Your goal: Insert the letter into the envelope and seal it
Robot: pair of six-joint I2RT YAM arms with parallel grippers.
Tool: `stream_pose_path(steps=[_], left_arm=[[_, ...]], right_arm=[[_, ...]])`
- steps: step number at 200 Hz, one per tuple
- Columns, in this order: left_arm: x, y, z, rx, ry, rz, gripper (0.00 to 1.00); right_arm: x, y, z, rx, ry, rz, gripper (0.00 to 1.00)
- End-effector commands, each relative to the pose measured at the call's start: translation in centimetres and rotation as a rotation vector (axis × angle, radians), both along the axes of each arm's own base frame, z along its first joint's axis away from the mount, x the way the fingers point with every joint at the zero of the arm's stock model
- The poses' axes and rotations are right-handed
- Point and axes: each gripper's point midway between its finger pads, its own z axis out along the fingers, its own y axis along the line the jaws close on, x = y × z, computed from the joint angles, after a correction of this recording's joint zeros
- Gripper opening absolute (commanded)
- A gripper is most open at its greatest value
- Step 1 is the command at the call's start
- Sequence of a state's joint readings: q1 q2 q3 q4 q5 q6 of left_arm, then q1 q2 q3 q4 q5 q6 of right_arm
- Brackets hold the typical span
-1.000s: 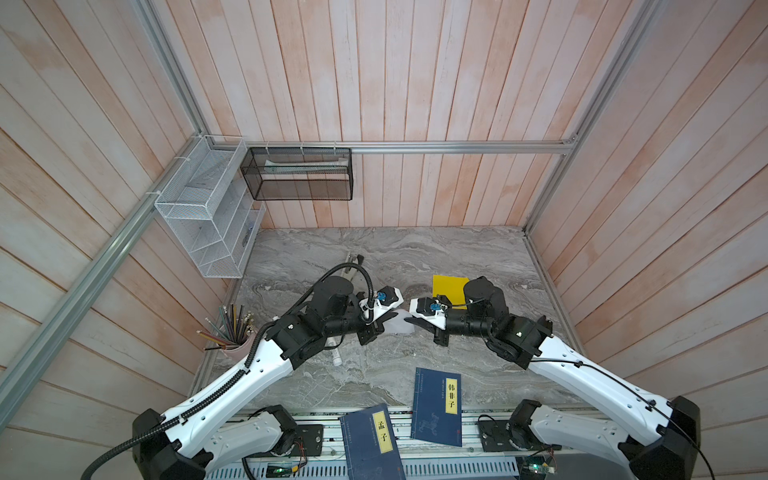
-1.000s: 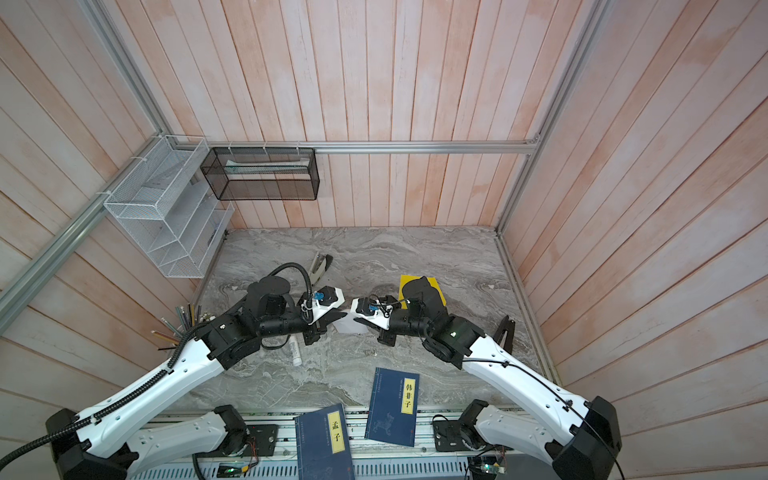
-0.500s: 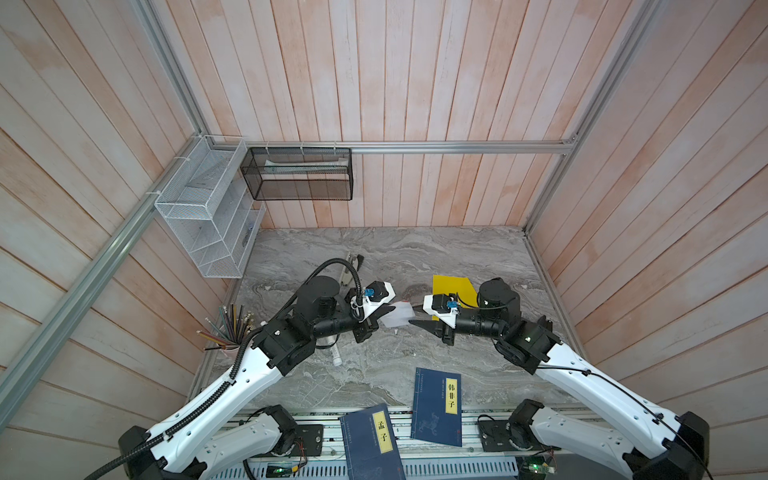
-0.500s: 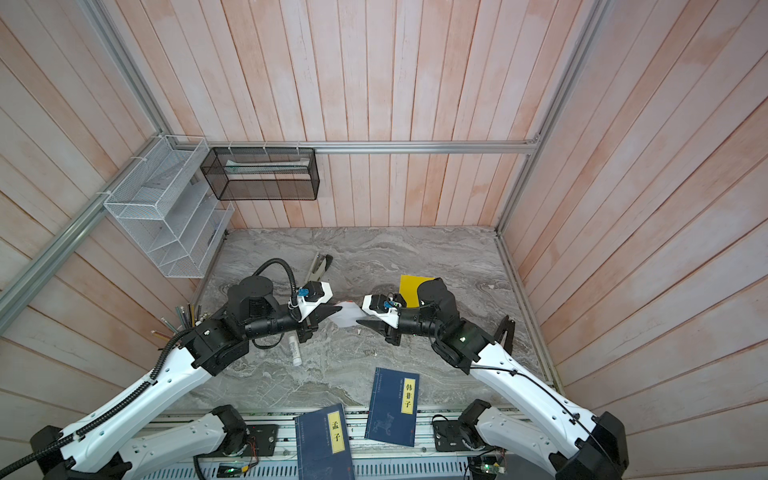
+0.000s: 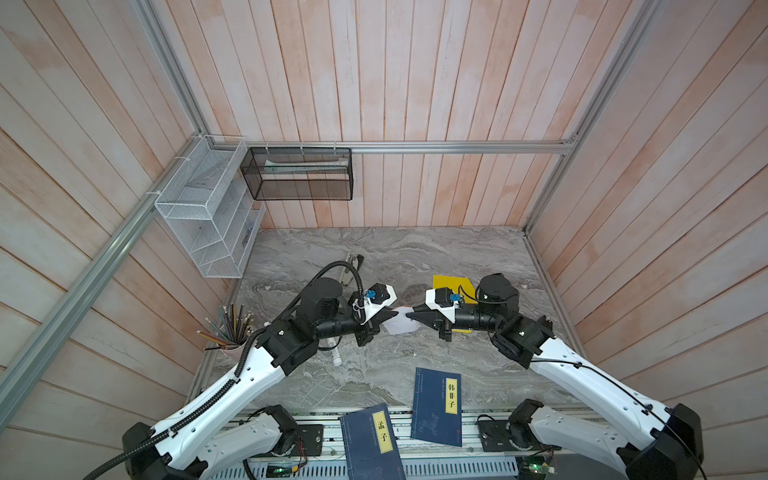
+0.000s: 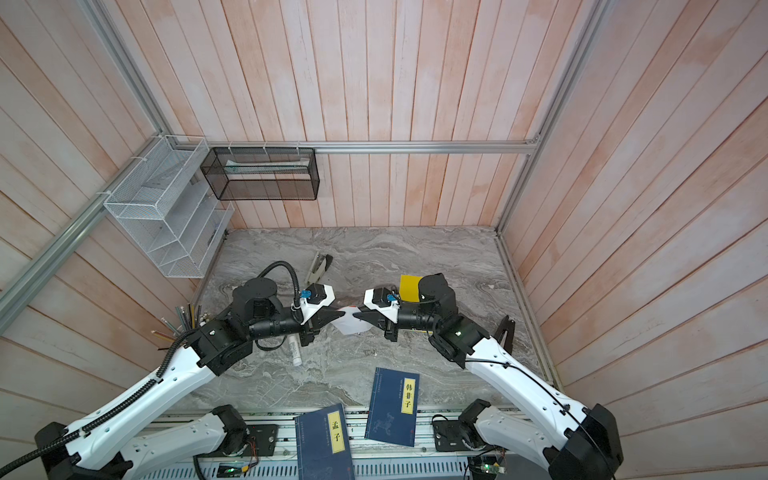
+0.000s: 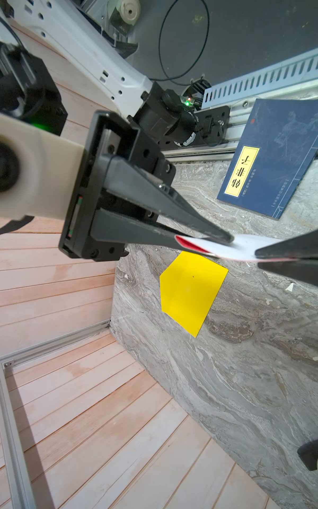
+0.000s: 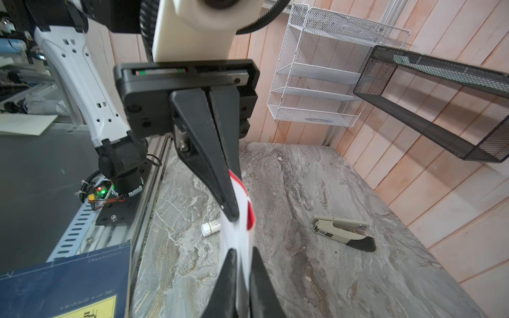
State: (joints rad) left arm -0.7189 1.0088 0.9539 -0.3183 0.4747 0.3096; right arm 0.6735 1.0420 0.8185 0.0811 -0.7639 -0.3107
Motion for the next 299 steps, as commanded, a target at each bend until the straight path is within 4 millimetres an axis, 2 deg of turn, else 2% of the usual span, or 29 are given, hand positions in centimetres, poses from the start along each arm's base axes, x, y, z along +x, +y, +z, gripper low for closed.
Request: stream_pose_path(steps=[1,34,51,91,112,119,144,195,226,268,287,299], left_arm=[[0.0,-0.1,-0.3,-0.009,0.002,-0.007,0.0],[0.1,-0.2,-0.8,-0.003,0.006,-0.007,0.0],[0.1,-0.4,-0.8,-0.007,0.001,-0.009,0.0],[0.8,-0.2,-0.4,-0.016,-0.043,0.023,0.0],[1.2,0.1,0.2,-0.022,-0.091,0.046,0.0],[1.3,0.1,0.4,-0.022,-0.103,0.048,0.0],[1.4,0.0,1.1,-0.022,-0.119,0.039,0.0],[1.0,-0.1,1.1,-0.022,-0.105,0.021,0.0],[1.1,0.0,1.0,-0.017,-0.105,0.025,0.0],[1.0,0.0,1.1,-0.012,-0.112,0.02,0.0],[0.9,0.1,1.1,0.0,-0.112,0.014,0.0],[0.7,0.1,1.1,0.007,-0.11,0.007,0.0]], right_arm=[[-0.5,0.2,2.3,0.061,-0.013,0.051,0.09],[-0.7,0.4,2.5,0.07,0.007,0.078,0.1],[-0.5,0.5,2.2,0.062,0.018,0.076,0.0],[0.5,0.6,0.8,0.023,0.016,0.033,0.0],[1.2,0.4,-0.1,-0.004,-0.027,-0.007,0.2],[1.6,0.3,-0.3,-0.014,-0.043,-0.026,0.23],[2.4,0.0,-0.6,-0.021,-0.048,-0.033,0.24],[2.9,0.0,-1.5,-0.04,-0.013,-0.011,0.14],[2.9,0.1,-2.2,-0.05,0.006,-0.004,0.0],[2.8,0.0,-2.7,-0.065,0.013,0.002,0.0],[2.7,-0.2,-3.0,-0.081,0.004,-0.004,0.16],[2.7,-0.3,-3.5,-0.101,0.004,-0.009,0.2]])
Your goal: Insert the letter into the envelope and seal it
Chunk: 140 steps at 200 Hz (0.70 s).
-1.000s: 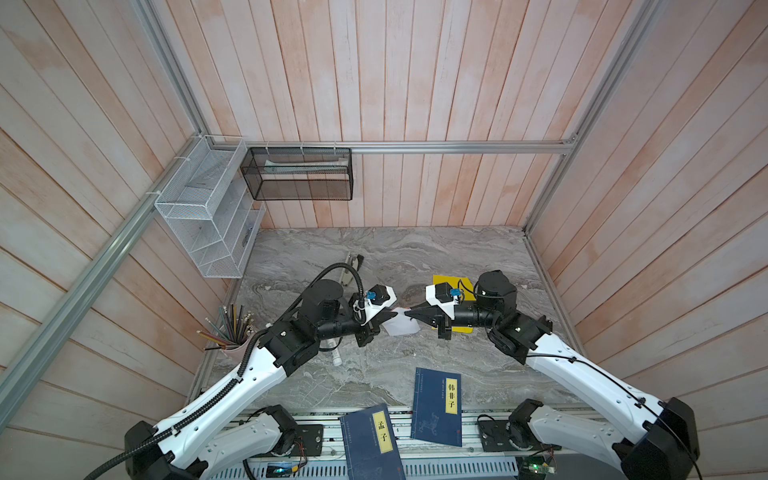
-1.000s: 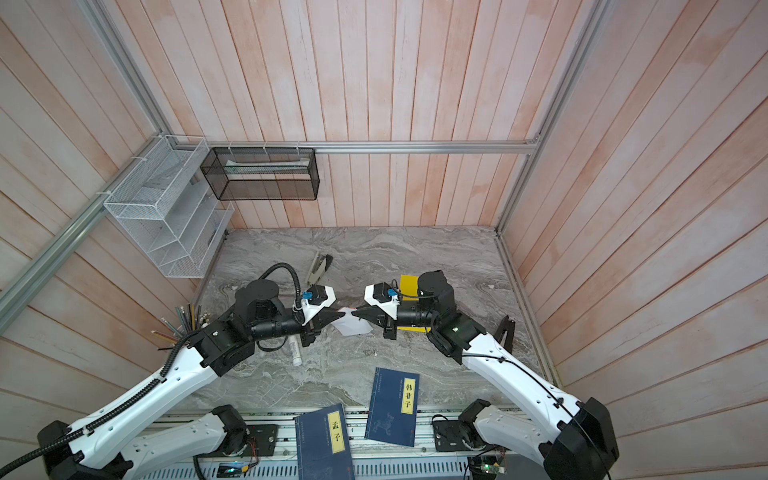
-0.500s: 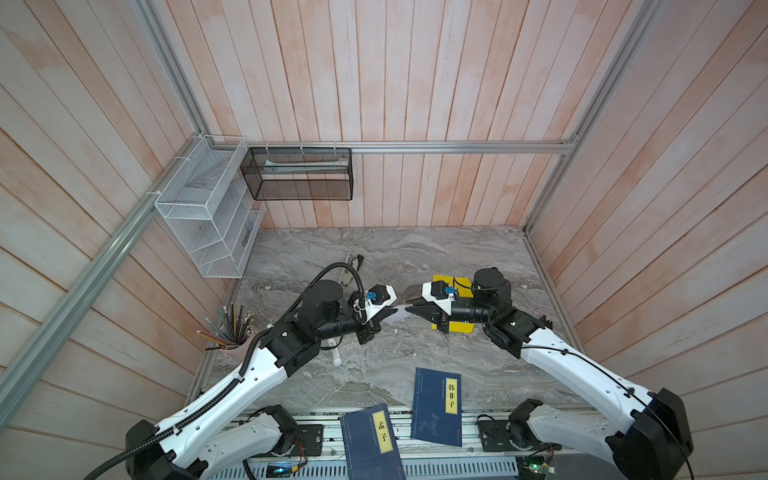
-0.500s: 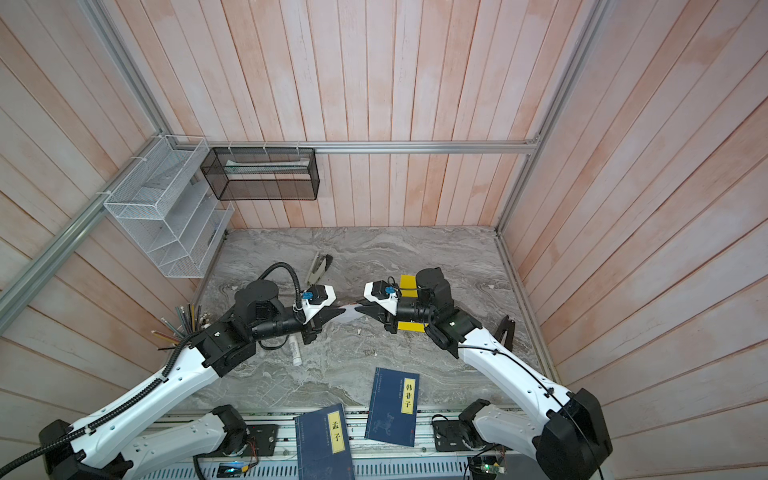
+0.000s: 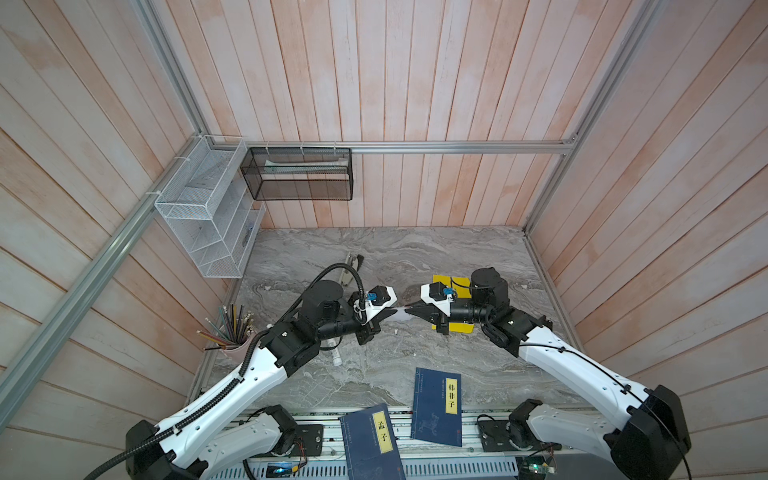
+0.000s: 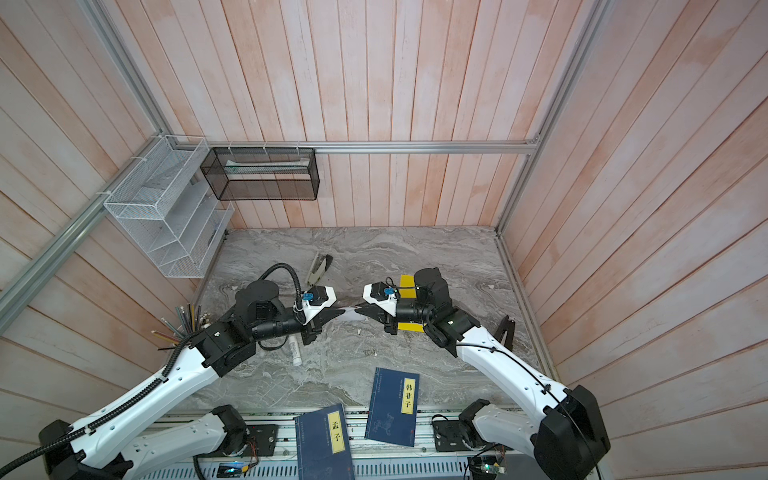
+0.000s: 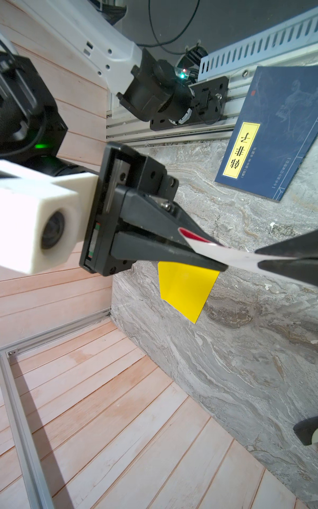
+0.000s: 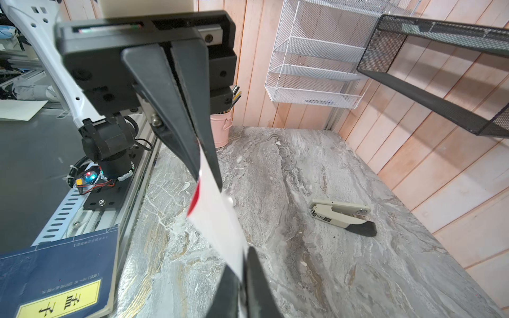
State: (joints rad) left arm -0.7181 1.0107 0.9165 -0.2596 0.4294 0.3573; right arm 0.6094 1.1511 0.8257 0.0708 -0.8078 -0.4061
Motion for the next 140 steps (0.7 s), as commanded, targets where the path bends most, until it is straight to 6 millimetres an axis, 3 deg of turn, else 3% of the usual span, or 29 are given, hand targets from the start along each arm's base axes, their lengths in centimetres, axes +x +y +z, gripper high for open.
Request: stream_pose_path(steps=[1,20,44,62,98,140], left_arm=[[-0.3,0.0,1.8,-0.008,-0.042,-0.022,0.0],[-0.6,0.0,1.9,-0.008,-0.039,-0.033,0.0],[-0.9,0.1,1.9,-0.015,-0.027,-0.042,0.0],[-0.7,0.3,1.3,-0.001,-0.019,-0.02,0.0],[0.0,0.9,0.8,0.023,-0.024,0.032,0.31],[0.5,0.3,1.6,0.002,-0.047,0.024,0.42]], right_arm=[[0.0,-0.3,-0.4,-0.033,0.0,-0.005,0.2],[0.0,-0.5,-1.0,-0.051,0.008,-0.005,0.2],[0.1,-0.4,-1.1,-0.06,0.02,-0.002,0.0],[0.1,-0.5,-0.8,-0.062,0.013,-0.007,0.0],[-0.1,-0.7,0.1,-0.083,0.023,-0.007,0.0],[-0.9,-0.5,-0.3,-0.137,0.051,0.005,0.0]])
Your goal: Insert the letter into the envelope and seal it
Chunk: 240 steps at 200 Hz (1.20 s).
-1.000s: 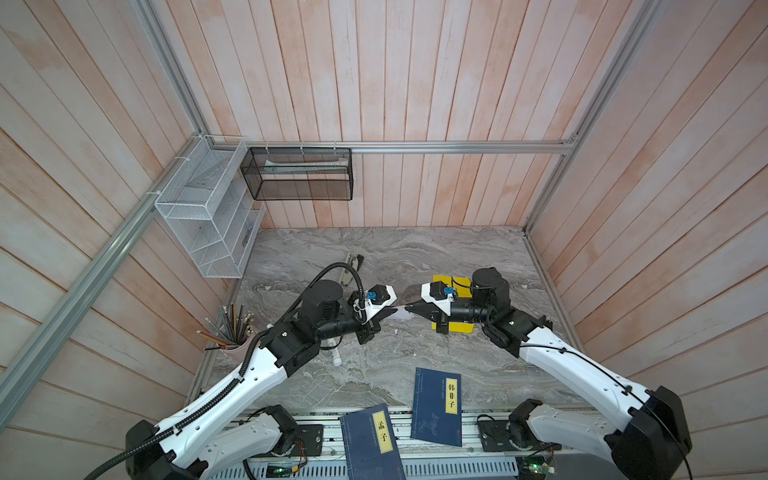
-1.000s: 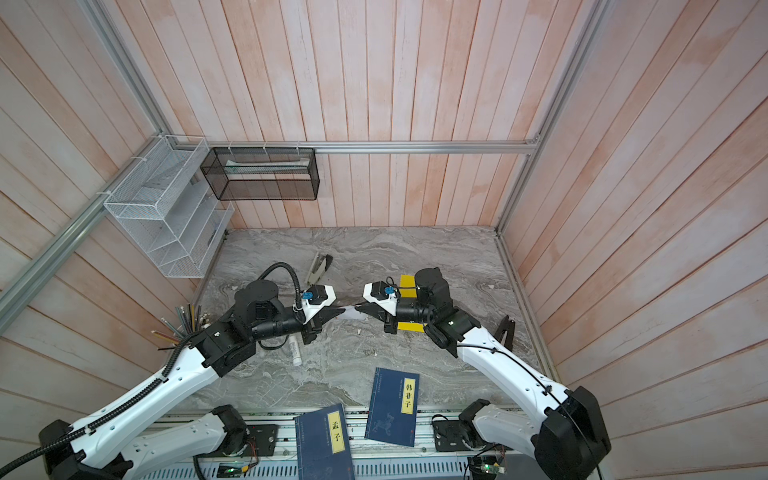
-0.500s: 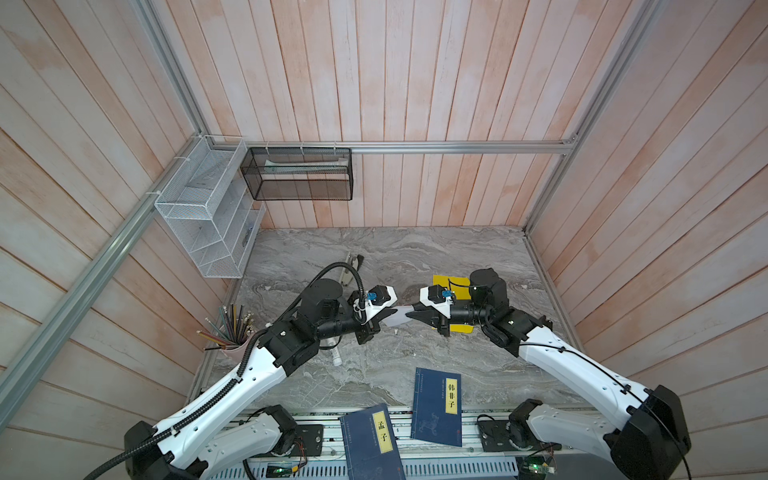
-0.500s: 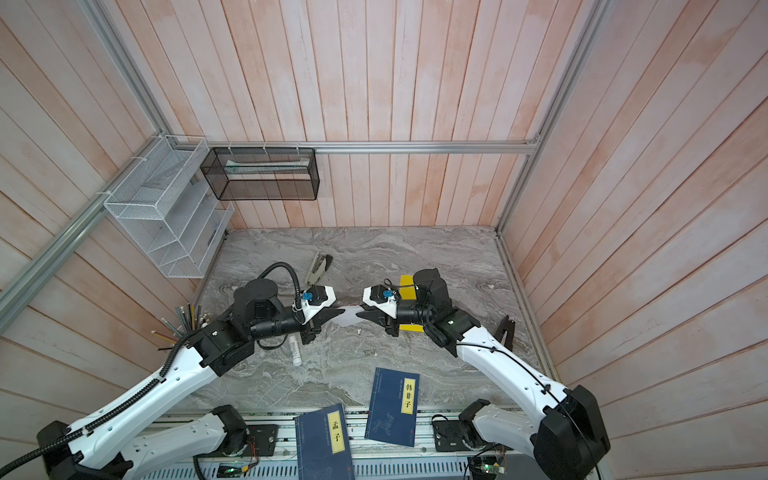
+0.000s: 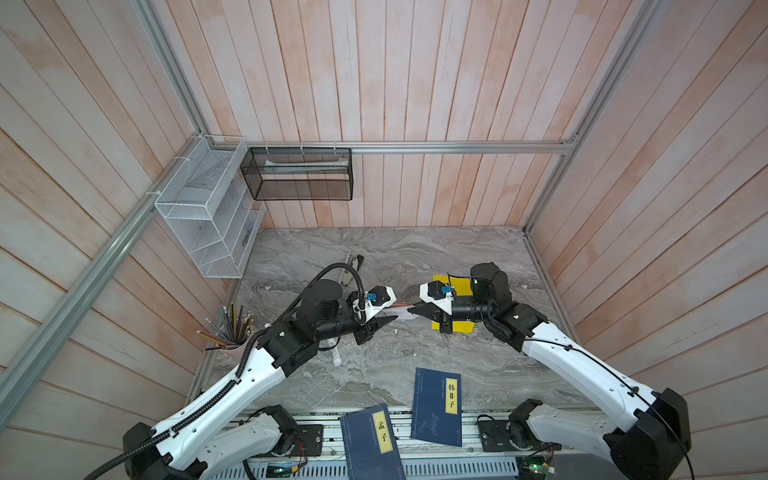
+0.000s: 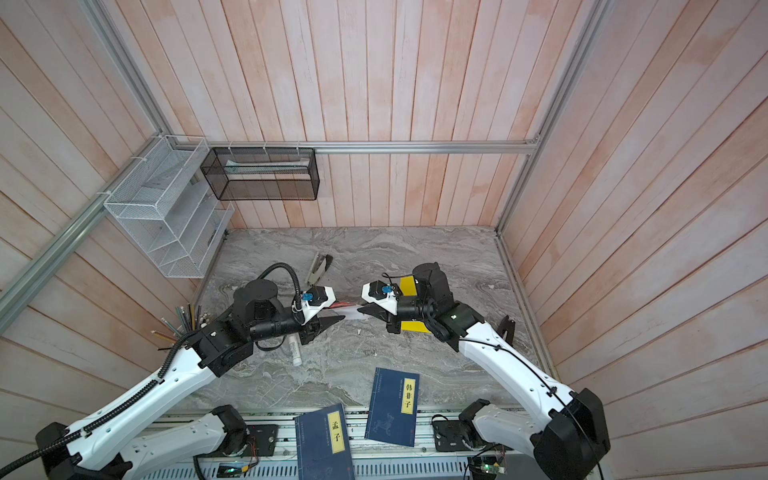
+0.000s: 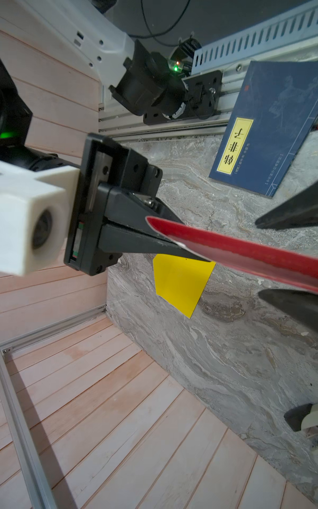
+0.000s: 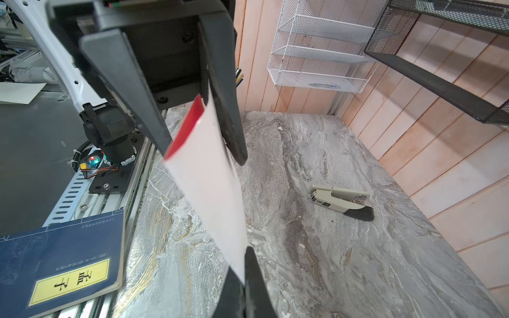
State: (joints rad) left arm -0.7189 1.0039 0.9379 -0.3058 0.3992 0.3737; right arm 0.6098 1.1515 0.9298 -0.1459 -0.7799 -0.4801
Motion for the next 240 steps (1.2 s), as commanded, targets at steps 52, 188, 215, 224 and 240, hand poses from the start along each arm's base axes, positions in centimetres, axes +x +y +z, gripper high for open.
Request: stream_pose_path(steps=[52,188,215,224,240], left_arm=[[0.6,-1.2,2.1,-0.034,-0.045,-0.036,0.22],[0.0,-0.6,2.5,-0.048,-0.063,-0.033,0.0],[0.0,-0.6,2.2,-0.044,-0.056,-0.031,0.0],[0.1,-0.6,2.2,-0.043,-0.057,-0.029,0.0],[0.1,-0.5,2.4,-0.045,-0.068,-0.024,0.0]], right_arm=[[-1.5,0.4,-1.1,-0.07,0.055,0.025,0.0],[-1.6,-0.3,-3.2,-0.088,0.098,0.011,0.01],[-1.7,-0.3,-3.2,-0.083,0.106,0.014,0.0],[-1.7,-0.3,-3.2,-0.083,0.109,0.012,0.0],[-1.7,-0.4,-3.4,-0.084,0.118,0.01,0.14]])
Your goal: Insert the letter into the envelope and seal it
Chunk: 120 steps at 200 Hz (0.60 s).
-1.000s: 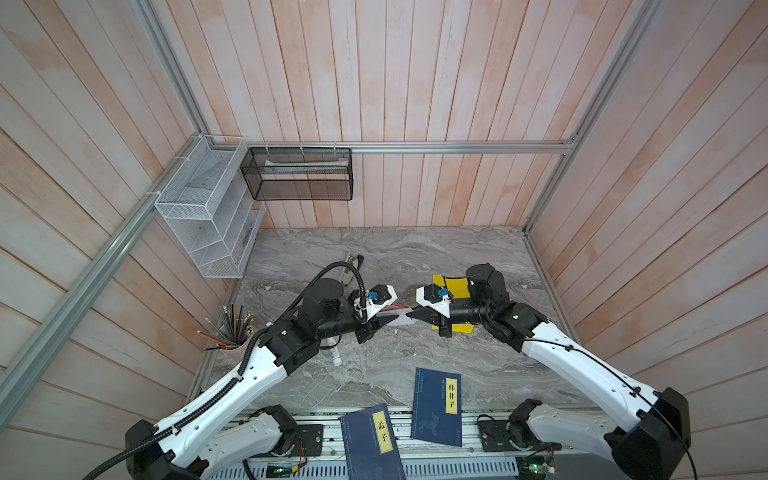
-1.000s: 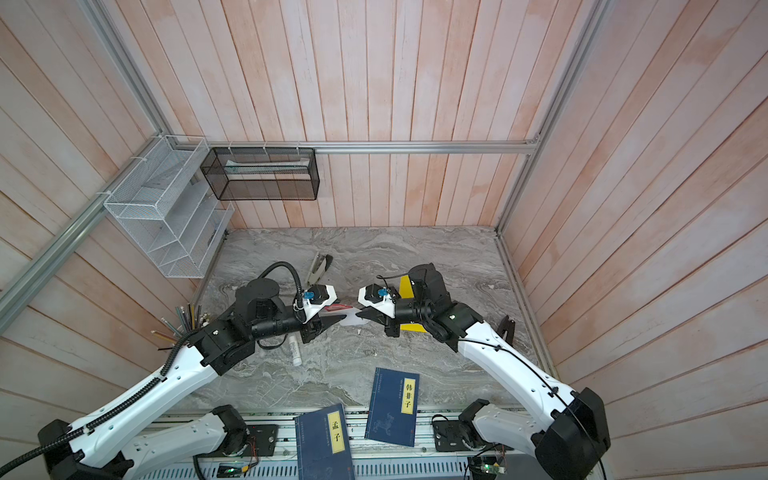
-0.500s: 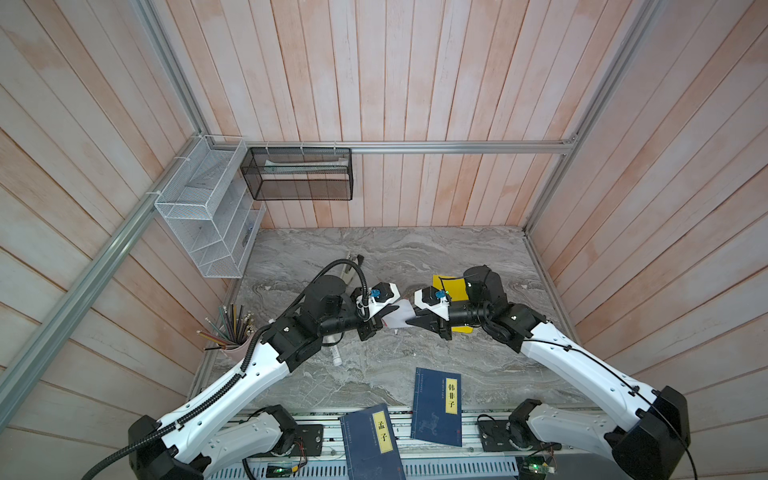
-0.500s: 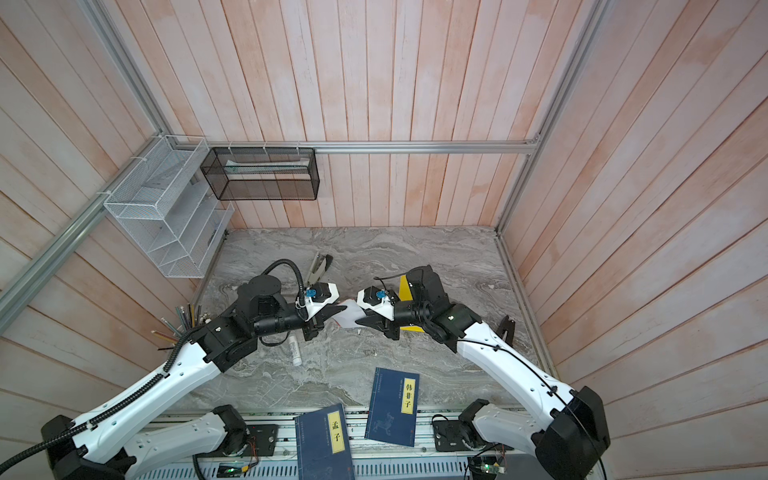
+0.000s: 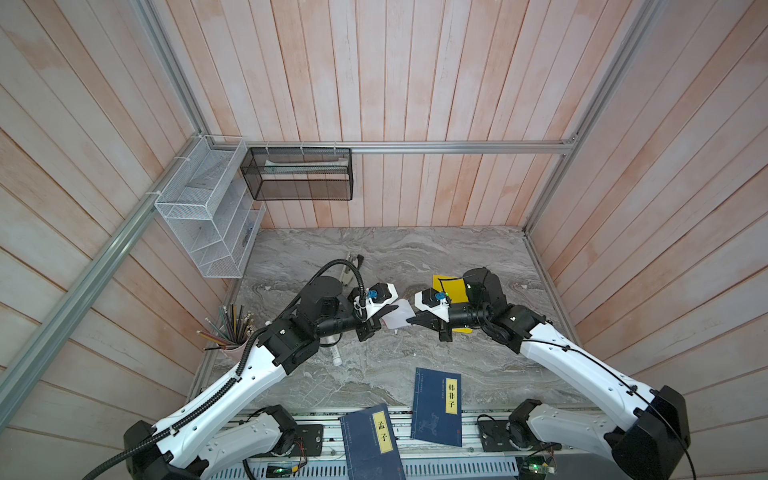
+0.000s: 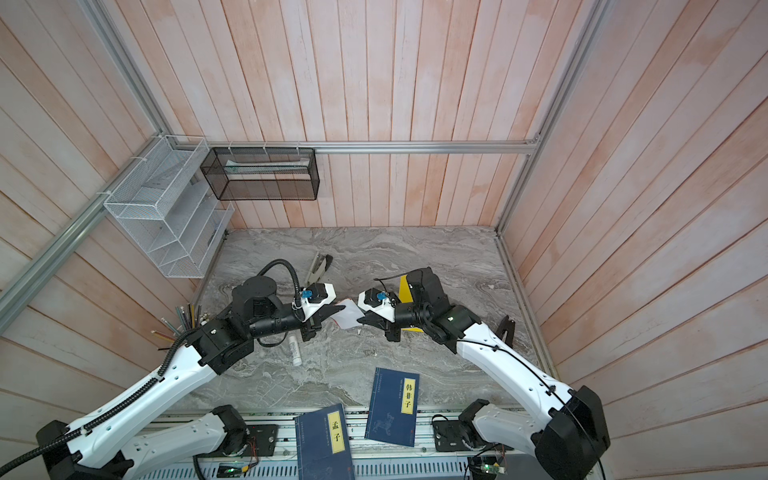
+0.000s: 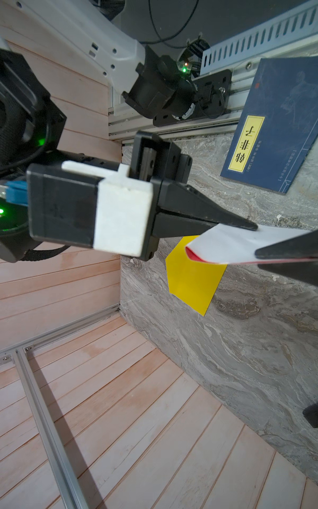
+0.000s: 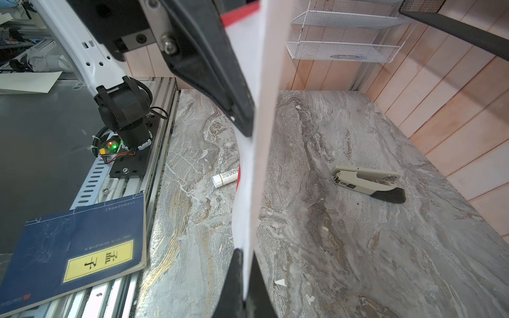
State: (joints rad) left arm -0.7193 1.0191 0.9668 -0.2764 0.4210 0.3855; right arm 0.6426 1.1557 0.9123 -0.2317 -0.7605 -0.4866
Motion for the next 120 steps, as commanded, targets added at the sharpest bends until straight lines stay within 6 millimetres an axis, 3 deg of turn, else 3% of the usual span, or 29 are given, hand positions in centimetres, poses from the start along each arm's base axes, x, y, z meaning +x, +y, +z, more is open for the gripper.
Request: stream_pose_path(steps=[1,16,53,68,83,120], left_arm=[[-0.03,0.14,0.93,-0.016,-0.031,0.001,0.0],[0.11,0.25,1.08,-0.016,-0.04,0.011,0.0],[0.15,0.34,1.12,-0.01,-0.044,0.014,0.0],[0.13,0.35,1.11,-0.01,-0.044,0.014,0.0],[0.1,0.35,1.11,-0.013,-0.045,0.013,0.0],[0.1,0.31,0.85,-0.009,-0.038,0.013,0.0]], right_arm=[[-0.34,-0.43,-0.85,-0.013,0.042,-0.009,0.15],[-0.32,-0.53,-1.08,-0.017,0.047,-0.019,0.21],[-0.31,-0.83,-1.33,-0.021,0.056,-0.036,0.22],[-0.28,-0.89,-1.38,-0.022,0.055,-0.04,0.16],[-0.13,-0.87,-1.37,-0.022,0.059,-0.045,0.0],[0.03,-0.78,-1.41,-0.021,0.067,-0.05,0.01]])
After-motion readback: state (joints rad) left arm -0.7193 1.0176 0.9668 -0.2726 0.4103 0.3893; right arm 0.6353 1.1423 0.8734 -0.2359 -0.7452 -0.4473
